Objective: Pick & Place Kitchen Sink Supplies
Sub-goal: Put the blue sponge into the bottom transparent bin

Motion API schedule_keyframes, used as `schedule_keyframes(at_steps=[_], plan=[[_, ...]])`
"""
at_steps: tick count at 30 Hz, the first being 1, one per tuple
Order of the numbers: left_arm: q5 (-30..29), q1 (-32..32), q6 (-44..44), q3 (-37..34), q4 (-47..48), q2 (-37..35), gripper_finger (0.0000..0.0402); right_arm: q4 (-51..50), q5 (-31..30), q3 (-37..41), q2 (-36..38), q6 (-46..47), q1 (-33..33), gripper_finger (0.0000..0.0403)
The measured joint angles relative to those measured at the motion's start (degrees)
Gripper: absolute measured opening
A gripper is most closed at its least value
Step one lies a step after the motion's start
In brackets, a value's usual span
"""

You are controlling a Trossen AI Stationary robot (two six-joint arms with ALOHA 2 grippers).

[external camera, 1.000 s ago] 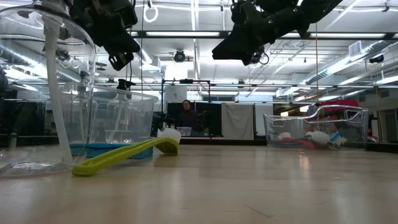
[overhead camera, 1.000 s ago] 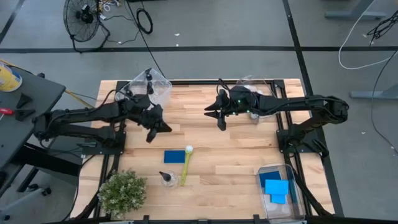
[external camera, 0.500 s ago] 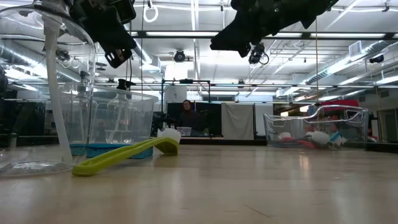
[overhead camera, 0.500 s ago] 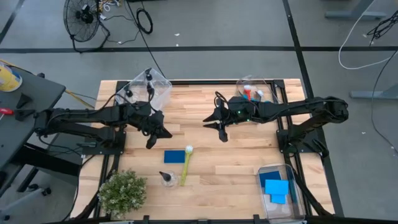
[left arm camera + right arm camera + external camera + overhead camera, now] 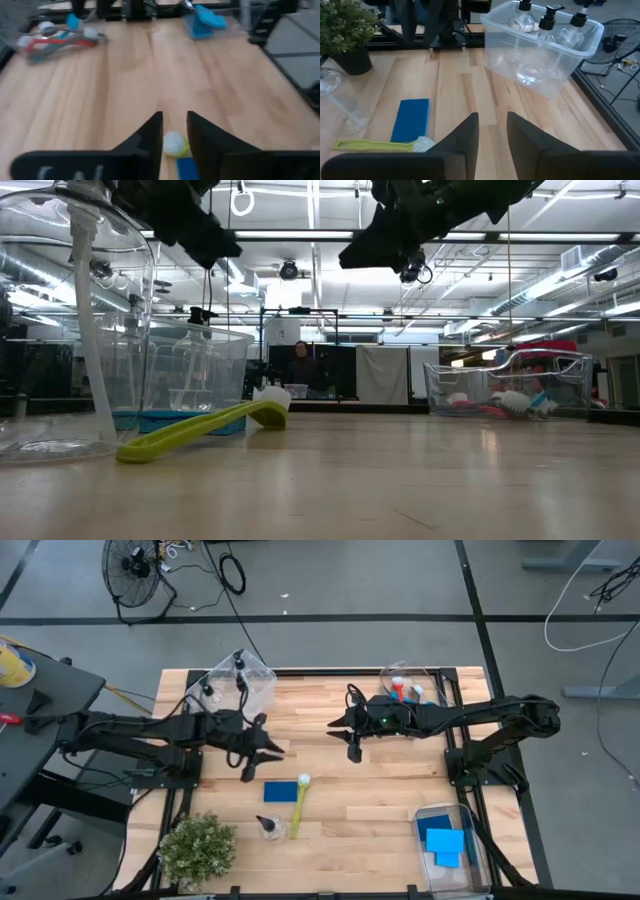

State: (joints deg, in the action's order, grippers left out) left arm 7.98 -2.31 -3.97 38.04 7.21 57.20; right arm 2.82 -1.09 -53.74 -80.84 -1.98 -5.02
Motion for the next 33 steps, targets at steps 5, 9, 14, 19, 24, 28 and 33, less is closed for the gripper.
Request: schedule_keyframes(at_steps=[5,9,14,19,24,28,33], plan=[[-0.49,-0.02,-3.17,0.04,-4.86,3.45,0.0152,-1.44,0.01,0.0,0.0,0.0,0.0,0.0103],[0.82,-0.04,-3.58,-0.03,-7.95,8.21,0.0196,-4.43,0.01,0.0,0.0,-0.01,0.0,0.0103],[2.27,-0.09,-1.22,-0.05,-15.07,13.92,0.0227,-7.69,0.01,0.0,0.0,-0.02,0.0,0.0103],[6.11,-0.06,2.03,0.07,-17.35,18.69,0.0223,-8.15,0.01,0.0,0.0,-0.02,-0.04,0.0103],[8.35,-0.06,11.07,-0.02,-17.2,22.2,0.021,-8.17,-0.01,0.0,0.0,-0.02,-0.04,0.0103],[7.14,-0.04,17.55,0.0,-17.83,22.82,0.0204,-8.14,0.0,0.0,0.0,-0.02,-0.02,0.0103],[5.15,-0.15,23.09,0.0,-17.92,22.72,0.0199,-7.68,2.98,0.0,0.0,-1.5,-0.04,0.0103]])
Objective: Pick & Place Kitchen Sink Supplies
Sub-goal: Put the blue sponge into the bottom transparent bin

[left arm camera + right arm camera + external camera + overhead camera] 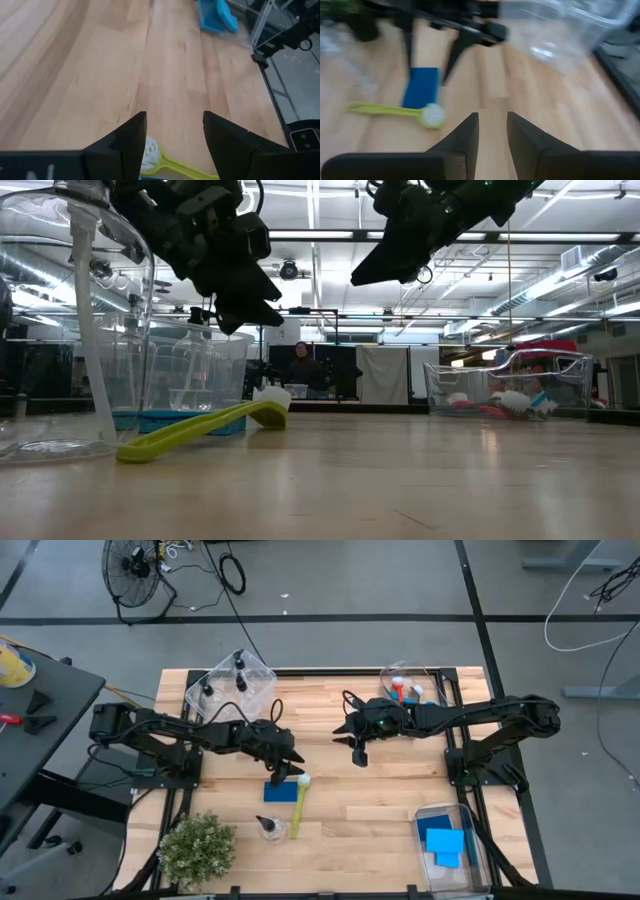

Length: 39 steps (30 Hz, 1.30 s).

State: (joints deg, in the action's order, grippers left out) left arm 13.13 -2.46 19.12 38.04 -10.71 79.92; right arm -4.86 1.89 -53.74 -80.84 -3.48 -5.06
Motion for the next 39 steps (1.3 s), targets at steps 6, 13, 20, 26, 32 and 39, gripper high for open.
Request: schedule_keyframes(at_steps=[6,13,20,26,32,39], plan=[[1.06,0.02,4.56,0.03,-1.85,-1.21,0.0196,0.77,10.81,0.0,0.0,-4.29,0.04,0.0103],[1.7,0.02,5.57,2.26,-1.96,-4.54,0.0173,1.44,13.12,0.0,0.0,-10.73,0.04,0.0109],[1.66,0.02,5.78,4.97,-1.93,-4.81,0.0156,2.02,12.65,0.0,0.0,-15.85,0.04,0.017],[0.78,0.02,5.77,6.44,-2.0,-4.79,0.0147,2.05,12.55,0.0,0.0,-16.73,-0.04,0.0214],[6.95,0.02,3.9,7.56,-0.07,-4.79,0.0144,1.7,10.97,0.0,0.0,-16.85,-0.15,0.0224],[8.1,0.07,0.75,8.94,12.99,-4.78,0.0144,0.63,6.78,0.0,0.0,-17.23,-0.15,0.0224]])
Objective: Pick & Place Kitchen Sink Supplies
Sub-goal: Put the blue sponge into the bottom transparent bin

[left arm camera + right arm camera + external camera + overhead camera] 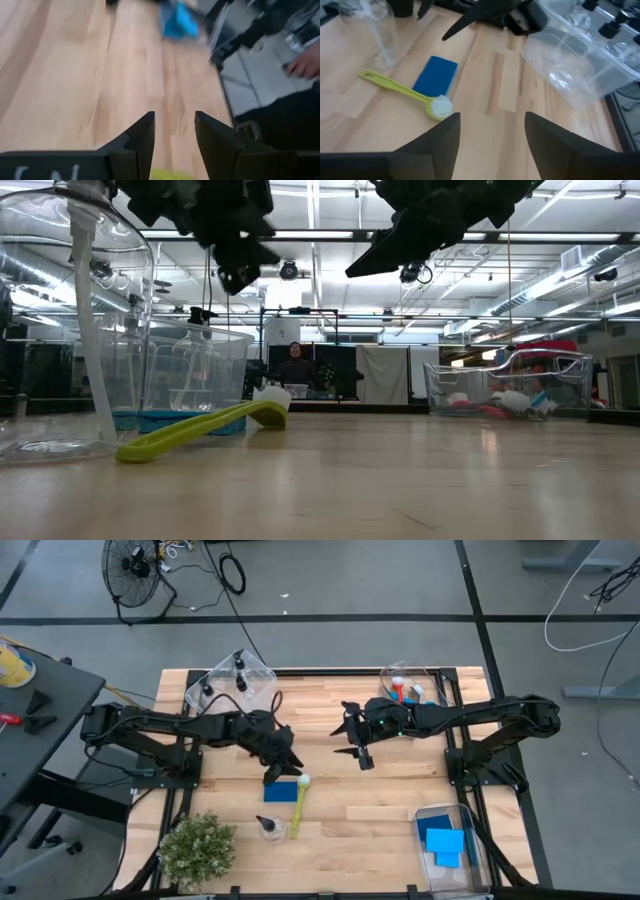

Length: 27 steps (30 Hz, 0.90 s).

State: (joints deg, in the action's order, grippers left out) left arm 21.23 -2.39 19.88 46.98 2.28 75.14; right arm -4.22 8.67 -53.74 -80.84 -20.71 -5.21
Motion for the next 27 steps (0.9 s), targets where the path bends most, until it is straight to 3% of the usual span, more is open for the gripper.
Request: schedule_keyframes(at_steps=[12,20,27], plan=[[-0.42,2.17,-0.17,0.0,17.21,0.21,0.0144,-0.68,-1.05,0.0,0.0,-1.01,-0.61,0.0224],[-3.03,4.95,-0.19,0.0,27.94,0.21,0.0144,-0.66,-6.34,0.0,0.0,-1.09,-1.45,0.0224],[-12.17,7.06,-5.36,0.0,29.9,0.32,0.0145,-0.62,-6.32,0.0,0.0,-1.09,-2.45,0.0224]])
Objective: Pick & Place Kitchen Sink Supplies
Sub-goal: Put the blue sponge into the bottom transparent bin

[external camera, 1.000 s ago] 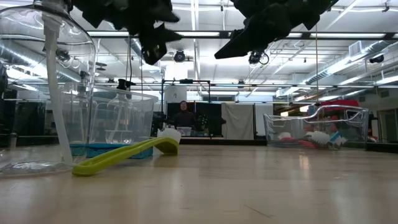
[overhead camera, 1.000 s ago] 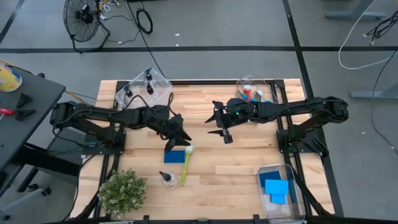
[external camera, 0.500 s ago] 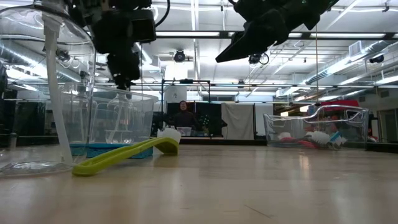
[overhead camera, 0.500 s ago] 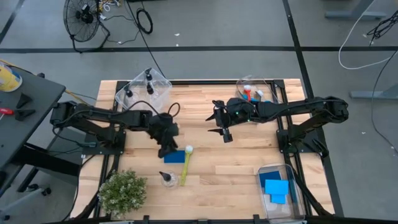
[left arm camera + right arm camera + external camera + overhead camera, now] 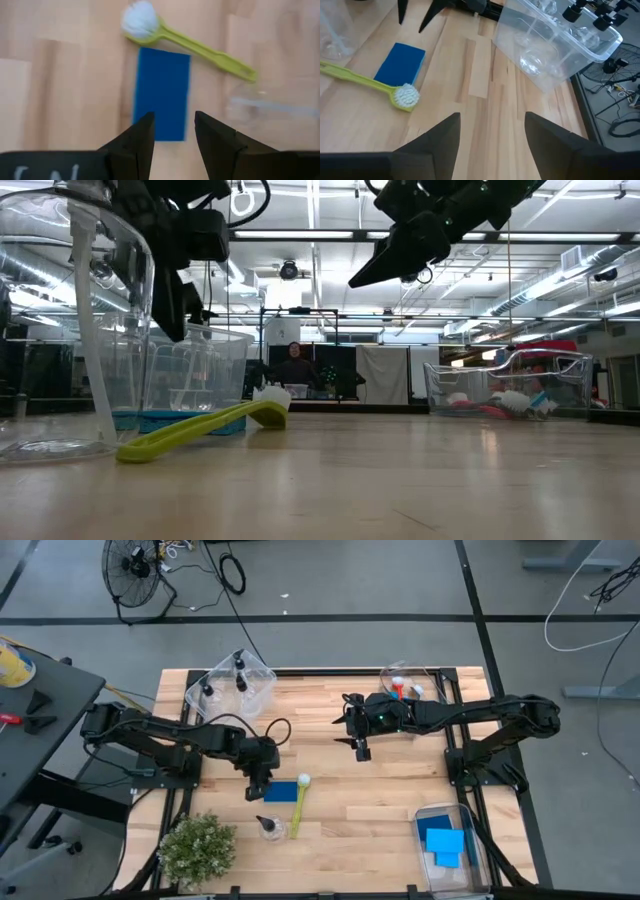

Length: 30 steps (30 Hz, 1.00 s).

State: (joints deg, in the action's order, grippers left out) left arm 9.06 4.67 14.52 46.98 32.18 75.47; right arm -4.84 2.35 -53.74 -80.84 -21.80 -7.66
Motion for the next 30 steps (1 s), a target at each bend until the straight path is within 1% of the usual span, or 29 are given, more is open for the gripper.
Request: schedule_keyframes(at_steps=[3,10,15,22,30], plan=[[-2.89,0.21,-1.53,-1.06,-0.46,0.28,0.0145,0.02,0.0,0.0,0.0,0.02,-0.28,0.0224],[-3.29,0.2,-1.44,-7.1,-2.45,0.28,0.0144,0.13,0.0,0.0,0.0,0.02,-0.41,0.0224],[-3.28,0.19,-1.4,-11.59,-12.15,0.28,0.0144,0.13,0.0,0.0,0.0,0.04,-0.41,0.0224],[-3.28,0.19,-1.6,-17.27,-22.54,0.28,0.0144,0.13,0.0,0.0,0.0,0.04,-0.41,0.0224],[-3.28,0.43,-1.42,-21.8,-27.77,0.28,0.0144,0.11,0.0,0.0,0.0,0.04,-0.48,0.0224]])
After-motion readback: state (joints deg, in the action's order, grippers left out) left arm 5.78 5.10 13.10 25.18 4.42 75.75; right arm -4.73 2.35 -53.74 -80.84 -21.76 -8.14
